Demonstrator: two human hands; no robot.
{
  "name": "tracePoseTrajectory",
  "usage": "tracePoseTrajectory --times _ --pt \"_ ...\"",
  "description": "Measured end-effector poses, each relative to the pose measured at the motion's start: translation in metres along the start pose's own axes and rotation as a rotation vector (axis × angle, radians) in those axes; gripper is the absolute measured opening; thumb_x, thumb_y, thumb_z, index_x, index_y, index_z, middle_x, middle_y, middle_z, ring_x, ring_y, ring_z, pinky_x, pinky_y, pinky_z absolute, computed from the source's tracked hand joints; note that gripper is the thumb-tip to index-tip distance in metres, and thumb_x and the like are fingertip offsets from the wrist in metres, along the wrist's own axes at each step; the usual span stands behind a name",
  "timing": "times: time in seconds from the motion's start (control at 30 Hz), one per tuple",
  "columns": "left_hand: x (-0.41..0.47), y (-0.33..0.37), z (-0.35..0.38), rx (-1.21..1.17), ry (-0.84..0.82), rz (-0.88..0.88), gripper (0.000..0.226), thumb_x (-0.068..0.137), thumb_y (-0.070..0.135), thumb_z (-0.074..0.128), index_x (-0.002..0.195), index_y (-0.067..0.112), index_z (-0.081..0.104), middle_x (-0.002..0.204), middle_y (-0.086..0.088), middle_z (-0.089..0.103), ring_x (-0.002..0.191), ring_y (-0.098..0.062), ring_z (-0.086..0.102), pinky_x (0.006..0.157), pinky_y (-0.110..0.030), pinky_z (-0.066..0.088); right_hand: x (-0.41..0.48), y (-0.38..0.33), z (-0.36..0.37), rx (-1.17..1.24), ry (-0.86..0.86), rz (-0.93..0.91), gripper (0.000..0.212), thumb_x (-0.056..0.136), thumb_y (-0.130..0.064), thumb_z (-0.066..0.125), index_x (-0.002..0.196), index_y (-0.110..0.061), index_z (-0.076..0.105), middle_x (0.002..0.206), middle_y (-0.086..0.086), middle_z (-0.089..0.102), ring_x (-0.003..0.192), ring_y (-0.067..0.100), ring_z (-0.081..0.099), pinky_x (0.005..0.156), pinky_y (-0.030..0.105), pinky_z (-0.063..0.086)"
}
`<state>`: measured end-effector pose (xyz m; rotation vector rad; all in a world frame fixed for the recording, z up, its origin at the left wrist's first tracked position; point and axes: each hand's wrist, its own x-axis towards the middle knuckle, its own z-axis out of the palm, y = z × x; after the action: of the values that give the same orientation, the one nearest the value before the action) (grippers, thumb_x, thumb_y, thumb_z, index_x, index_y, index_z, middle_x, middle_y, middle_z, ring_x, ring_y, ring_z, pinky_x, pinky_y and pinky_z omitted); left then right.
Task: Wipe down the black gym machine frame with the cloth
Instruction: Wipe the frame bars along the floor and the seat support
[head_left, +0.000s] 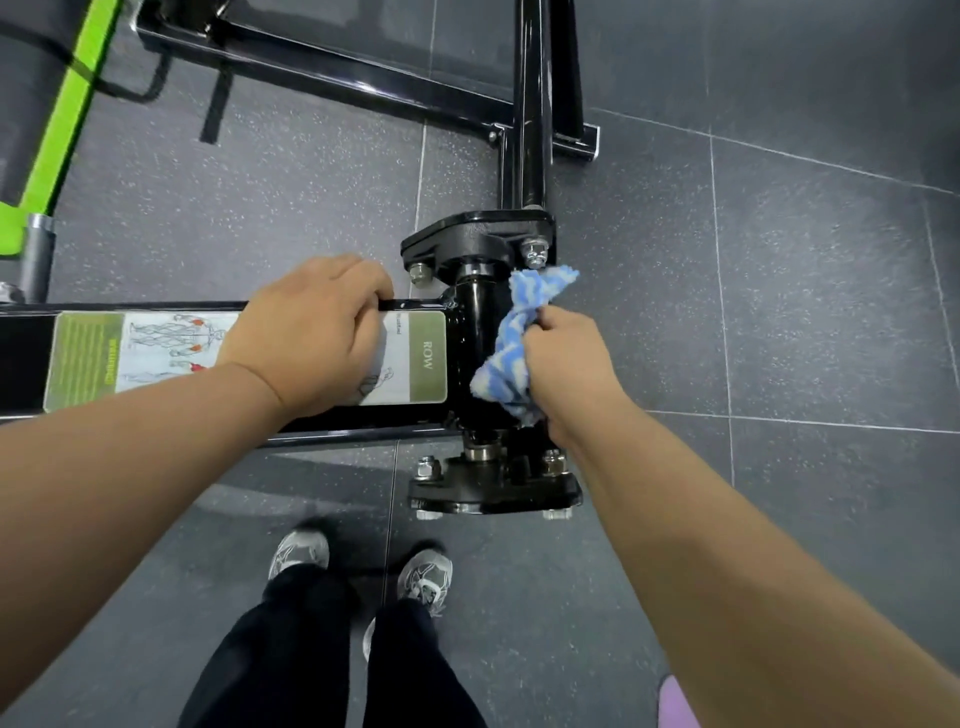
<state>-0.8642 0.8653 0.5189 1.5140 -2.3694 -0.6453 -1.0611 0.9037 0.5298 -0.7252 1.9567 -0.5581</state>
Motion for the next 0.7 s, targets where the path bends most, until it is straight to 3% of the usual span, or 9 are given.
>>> tracePoseTrajectory --times 0.07,0.17,0.27,0.37,0.53,0.63,0.7 --pt "0.001 0.001 0.001 0.012 -0.004 0.007 0.046 0.080 0.034 0.022 0.098 0.014 0.059 0.093 -0.004 0.060 0.085 -0.025 0.050 0.071 -0.040 0.046 -0.018 0.017 -0.010 -0.035 -0.137 0.141 0.015 0.080 -0.008 0.044 0.067 -0.011 0.050 0.064 0.010 0.042 0.059 0.022 0.036 0.058 0.034 0.032" --pt "0.000 0.000 0.000 0.031 -0.013 0.008 0.043 0.081 0.031 0.023 0.098 0.015 0.058 0.094 -0.005 0.060 0.086 -0.026 0.050 0.071 -0.038 0.044 -0.016 0.013 -0.016 -0.039 -0.196 0.242 0.028 0.095 -0.012 0.039 0.067 -0.014 0.043 0.063 0.005 0.042 0.054 0.018 0.040 0.054 0.024 0.034" --pt "0.001 0.002 0.000 0.042 -0.027 0.000 0.036 0.082 0.024 0.028 0.099 0.014 0.058 0.096 -0.004 0.060 0.087 -0.025 0.050 0.067 -0.032 0.034 0.002 -0.019 -0.008 0.327 -0.137 0.306 0.030 0.097 -0.024 0.040 0.070 -0.014 0.049 0.052 0.002 0.050 0.050 0.017 0.049 0.059 0.025 0.040" --pt "0.001 0.002 -0.002 0.046 -0.022 0.002 0.035 0.082 0.023 0.030 0.101 0.014 0.058 0.095 -0.004 0.059 0.087 -0.024 0.049 0.068 -0.031 0.031 0.017 -0.022 -0.002 0.538 -0.145 0.304 0.040 0.097 -0.032 0.042 0.059 -0.020 0.039 0.036 -0.008 0.038 0.039 0.011 0.039 0.050 0.026 0.032" --pt "0.000 0.002 -0.001 0.026 -0.023 0.019 0.036 0.083 0.023 0.030 0.100 0.012 0.059 0.097 -0.006 0.061 0.087 -0.023 0.049 0.071 -0.031 0.033 0.001 0.011 -0.008 0.489 -0.261 0.473 0.036 0.095 -0.021 0.038 0.059 -0.021 0.041 0.043 -0.008 0.039 0.035 0.009 0.034 0.046 0.020 0.030" --pt "0.000 0.001 0.000 0.026 -0.021 0.026 0.033 0.084 0.023 0.030 0.099 0.014 0.057 0.096 -0.005 0.059 0.084 -0.018 0.042 0.070 -0.031 0.031 0.012 -0.006 -0.017 0.340 -0.340 0.440 0.032 0.094 -0.023 0.041 0.063 -0.018 0.044 0.060 0.001 0.047 0.054 0.015 0.047 0.058 0.026 0.040" --pt "0.001 -0.002 0.002 0.028 -0.017 0.029 0.031 0.084 0.022 0.030 0.099 0.014 0.056 0.096 -0.006 0.059 0.084 -0.017 0.041 0.070 -0.031 0.031 0.021 -0.011 -0.017 0.355 -0.271 0.351 0.024 0.094 -0.025 0.044 0.072 -0.018 0.047 0.074 0.003 0.049 0.064 0.018 0.049 0.062 0.028 0.044"
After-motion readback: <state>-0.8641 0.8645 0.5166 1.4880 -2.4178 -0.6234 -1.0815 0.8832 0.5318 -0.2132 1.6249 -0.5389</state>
